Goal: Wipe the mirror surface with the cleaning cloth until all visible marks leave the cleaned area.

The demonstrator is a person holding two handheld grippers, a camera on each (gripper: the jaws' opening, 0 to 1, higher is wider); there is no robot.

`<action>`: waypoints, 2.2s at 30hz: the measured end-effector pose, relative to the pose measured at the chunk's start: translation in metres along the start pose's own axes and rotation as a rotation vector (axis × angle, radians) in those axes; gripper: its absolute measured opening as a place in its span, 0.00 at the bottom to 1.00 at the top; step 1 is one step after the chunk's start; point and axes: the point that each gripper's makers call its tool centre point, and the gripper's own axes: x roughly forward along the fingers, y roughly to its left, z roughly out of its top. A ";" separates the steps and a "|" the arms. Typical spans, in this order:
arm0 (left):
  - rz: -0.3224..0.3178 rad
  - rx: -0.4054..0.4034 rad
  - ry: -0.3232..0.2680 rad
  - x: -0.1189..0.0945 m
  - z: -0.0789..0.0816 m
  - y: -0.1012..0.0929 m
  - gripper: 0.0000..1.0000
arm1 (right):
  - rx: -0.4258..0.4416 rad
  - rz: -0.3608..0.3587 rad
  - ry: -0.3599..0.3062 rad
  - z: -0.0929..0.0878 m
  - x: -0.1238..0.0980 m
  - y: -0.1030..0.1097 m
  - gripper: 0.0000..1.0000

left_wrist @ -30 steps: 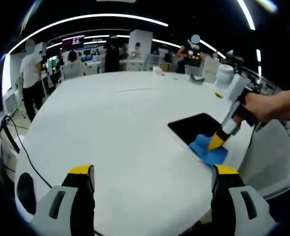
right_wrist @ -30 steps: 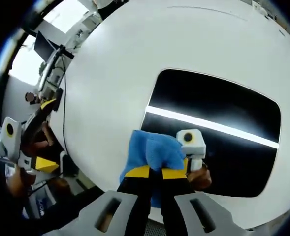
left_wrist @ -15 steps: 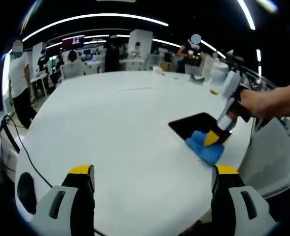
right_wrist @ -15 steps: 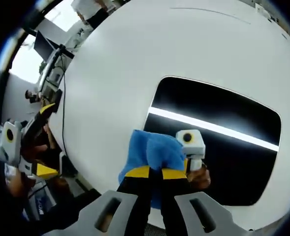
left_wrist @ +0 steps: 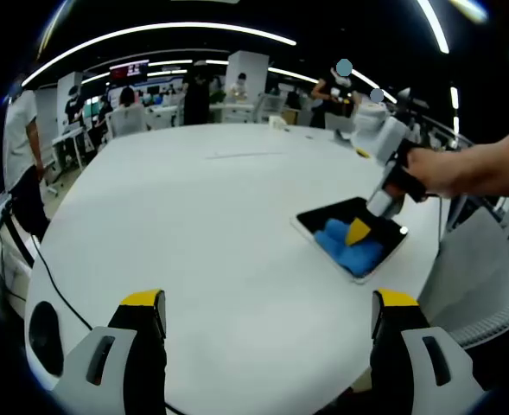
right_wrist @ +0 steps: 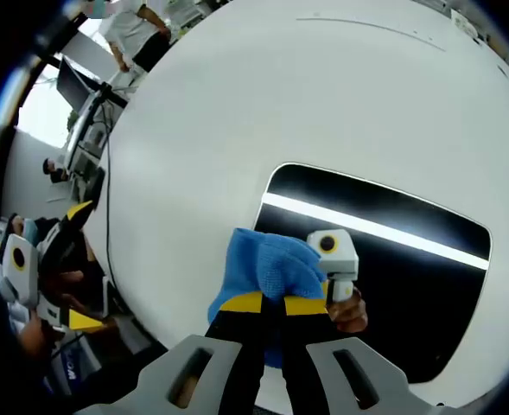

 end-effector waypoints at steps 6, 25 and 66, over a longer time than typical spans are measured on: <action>-0.001 -0.002 0.001 0.000 0.000 0.000 1.00 | -0.006 -0.006 -0.001 0.011 0.002 -0.004 0.01; 0.007 -0.023 0.007 -0.003 -0.004 0.005 1.00 | -0.010 -0.025 -0.015 0.045 0.001 -0.014 0.01; 0.026 -0.032 0.001 -0.009 -0.009 0.000 1.00 | 0.006 0.074 0.022 0.068 0.005 -0.023 0.00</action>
